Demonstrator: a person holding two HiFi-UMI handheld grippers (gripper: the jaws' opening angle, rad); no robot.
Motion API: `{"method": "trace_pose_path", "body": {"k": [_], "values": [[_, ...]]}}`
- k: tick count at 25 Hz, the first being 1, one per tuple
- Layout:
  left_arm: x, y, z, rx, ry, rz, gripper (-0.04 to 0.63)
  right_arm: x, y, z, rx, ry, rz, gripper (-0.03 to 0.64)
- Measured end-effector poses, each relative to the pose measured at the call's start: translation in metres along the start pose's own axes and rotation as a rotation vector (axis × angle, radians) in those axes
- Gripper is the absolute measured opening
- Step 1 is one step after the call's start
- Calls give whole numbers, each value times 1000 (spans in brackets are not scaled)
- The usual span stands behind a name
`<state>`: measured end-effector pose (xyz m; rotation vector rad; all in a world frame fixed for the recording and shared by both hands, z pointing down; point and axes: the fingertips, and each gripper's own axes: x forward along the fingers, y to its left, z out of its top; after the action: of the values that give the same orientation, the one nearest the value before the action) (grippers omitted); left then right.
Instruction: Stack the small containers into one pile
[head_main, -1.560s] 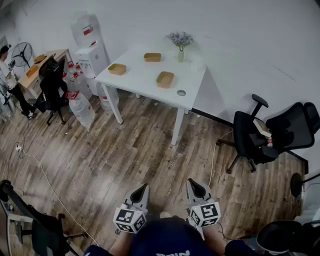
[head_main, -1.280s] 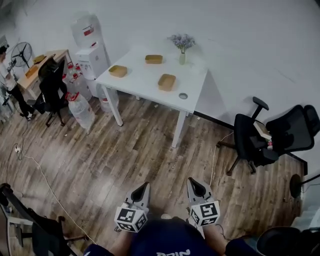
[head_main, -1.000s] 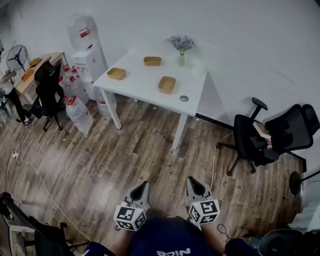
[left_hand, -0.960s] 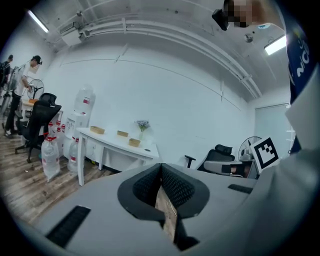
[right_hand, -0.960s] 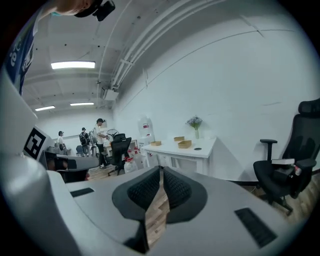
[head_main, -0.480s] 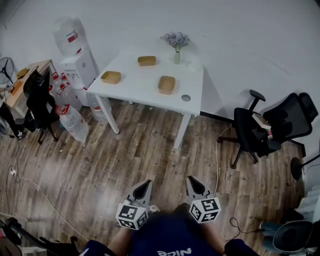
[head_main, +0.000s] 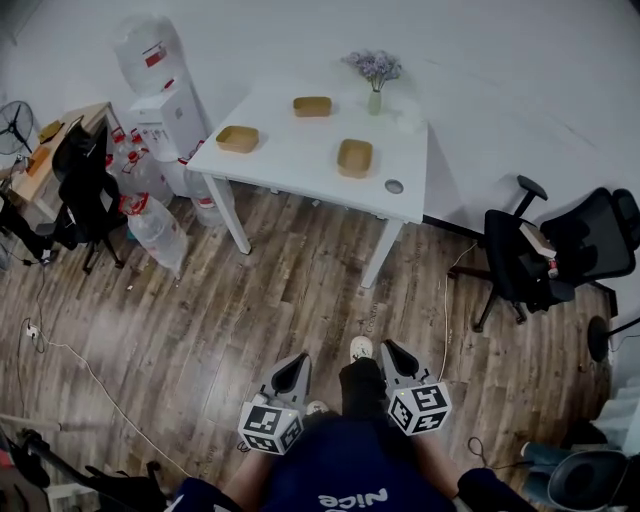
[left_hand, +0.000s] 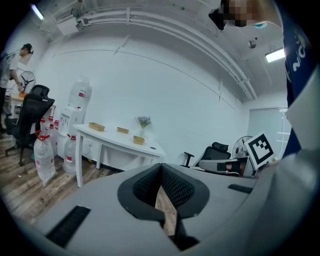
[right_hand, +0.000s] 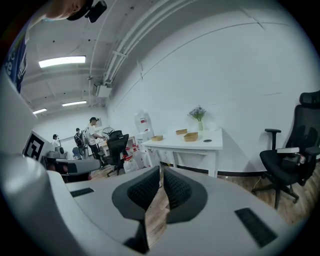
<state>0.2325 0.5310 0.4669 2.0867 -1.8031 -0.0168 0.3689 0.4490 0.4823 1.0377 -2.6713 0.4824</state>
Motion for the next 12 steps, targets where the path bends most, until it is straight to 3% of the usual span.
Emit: {"method": "trace_pose_path", "body": {"k": [6,10,12], "values": [[17,29,17,-8,-26,89,18,52,-14,12,90,-1,77,54],[42,49,25,-17,-26,150,18,92,-23,27,18,14,121,54],[61,55,33,-11,-29,169,19,113,-35,35,30,22,143,54]]}}
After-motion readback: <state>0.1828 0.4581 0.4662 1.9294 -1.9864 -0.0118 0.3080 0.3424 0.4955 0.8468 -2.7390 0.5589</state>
